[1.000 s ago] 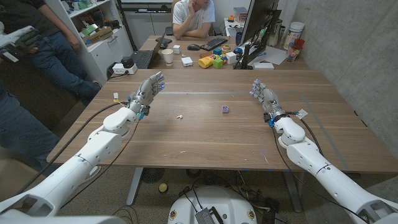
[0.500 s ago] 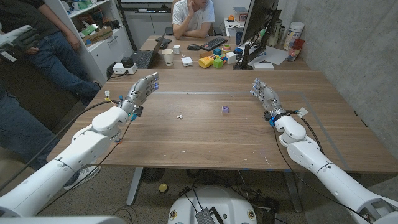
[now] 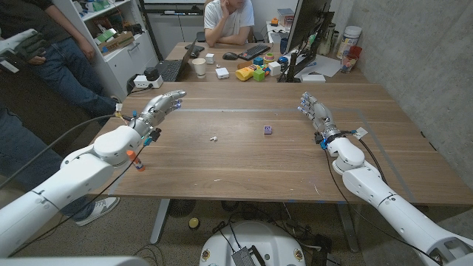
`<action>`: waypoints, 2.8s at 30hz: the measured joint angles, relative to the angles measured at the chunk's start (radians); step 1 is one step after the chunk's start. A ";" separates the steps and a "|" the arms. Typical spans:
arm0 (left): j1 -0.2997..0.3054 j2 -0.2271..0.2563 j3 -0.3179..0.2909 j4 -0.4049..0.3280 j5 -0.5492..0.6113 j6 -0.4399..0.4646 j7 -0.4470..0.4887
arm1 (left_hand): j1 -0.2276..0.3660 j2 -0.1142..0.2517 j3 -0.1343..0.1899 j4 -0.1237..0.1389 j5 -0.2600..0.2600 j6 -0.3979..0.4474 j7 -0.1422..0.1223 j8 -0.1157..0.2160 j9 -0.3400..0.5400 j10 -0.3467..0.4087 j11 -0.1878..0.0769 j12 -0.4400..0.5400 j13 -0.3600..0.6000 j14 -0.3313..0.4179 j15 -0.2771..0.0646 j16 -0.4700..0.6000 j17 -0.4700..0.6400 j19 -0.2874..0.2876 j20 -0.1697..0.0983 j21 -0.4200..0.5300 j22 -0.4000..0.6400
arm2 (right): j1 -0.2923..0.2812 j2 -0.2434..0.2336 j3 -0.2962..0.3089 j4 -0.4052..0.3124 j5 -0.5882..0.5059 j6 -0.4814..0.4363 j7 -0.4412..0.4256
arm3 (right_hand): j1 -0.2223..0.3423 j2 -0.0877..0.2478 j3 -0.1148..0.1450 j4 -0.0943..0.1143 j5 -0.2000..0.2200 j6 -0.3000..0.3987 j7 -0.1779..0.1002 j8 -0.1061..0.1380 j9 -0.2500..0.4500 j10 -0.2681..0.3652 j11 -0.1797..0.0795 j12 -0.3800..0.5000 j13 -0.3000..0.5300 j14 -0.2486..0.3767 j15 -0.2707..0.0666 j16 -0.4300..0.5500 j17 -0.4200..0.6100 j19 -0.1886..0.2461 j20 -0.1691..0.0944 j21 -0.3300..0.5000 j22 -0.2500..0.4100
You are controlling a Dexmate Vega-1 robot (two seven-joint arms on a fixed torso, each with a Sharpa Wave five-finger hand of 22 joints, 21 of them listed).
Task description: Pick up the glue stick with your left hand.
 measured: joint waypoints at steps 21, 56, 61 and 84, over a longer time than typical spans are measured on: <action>0.266 0.090 -0.268 -0.246 0.186 0.269 0.080 | 0.104 0.010 0.048 -0.004 0.014 0.009 0.002 0.005 0.000 0.019 0.008 0.006 0.005 0.025 0.016 0.000 0.000 0.020 0.027 0.003 0.000 | -0.007 0.000 0.001 -0.007 -0.001 -0.001 -0.006 | 0.000 0.000 0.000 0.000 0.000 0.000 0.000 0.000 -0.002 0.002 -0.002 0.000 0.000 0.000 0.000 0.000 0.000 0.000 0.000 -0.004 0.000; 0.369 0.040 -0.422 -0.371 0.425 0.514 -0.150 | 0.166 -0.026 0.056 -0.006 0.018 0.020 0.002 0.013 0.005 0.039 0.018 0.014 0.014 0.049 0.034 0.000 0.000 0.029 0.028 0.004 0.005 | 0.029 0.018 -0.008 0.021 -0.015 0.002 -0.009 | -0.005 0.005 -0.006 -0.006 0.000 0.016 0.005 0.000 -0.002 0.013 -0.001 0.000 0.000 0.000 0.000 0.000 -0.005 0.000 0.000 -0.008 0.000; 0.375 0.040 -0.431 -0.380 0.434 0.529 -0.172 | 0.171 -0.031 0.053 -0.003 0.018 0.024 -0.002 0.013 0.005 0.039 0.018 0.014 0.014 0.049 0.034 0.000 0.003 0.029 0.028 0.004 0.005 | 0.032 0.021 -0.009 0.027 -0.015 0.004 -0.005 | -0.005 0.005 -0.006 -0.006 0.000 0.016 0.005 0.000 -0.002 0.013 -0.001 0.000 0.000 0.000 0.000 0.000 -0.009 0.000 0.000 -0.008 0.000; 0.461 0.041 -0.533 -0.466 0.547 0.642 -0.318 | 0.189 -0.048 0.037 0.013 0.018 0.043 0.000 0.013 0.010 0.028 0.107 0.022 0.034 0.074 0.070 0.008 0.012 0.040 0.027 0.004 0.010 | 0.041 0.031 -0.017 0.035 -0.014 -0.004 -0.010 | -0.005 0.005 -0.006 -0.005 0.000 0.016 0.005 0.000 -0.002 0.013 -0.001 0.000 0.000 0.000 0.000 0.000 -0.009 -0.004 0.004 -0.008 0.000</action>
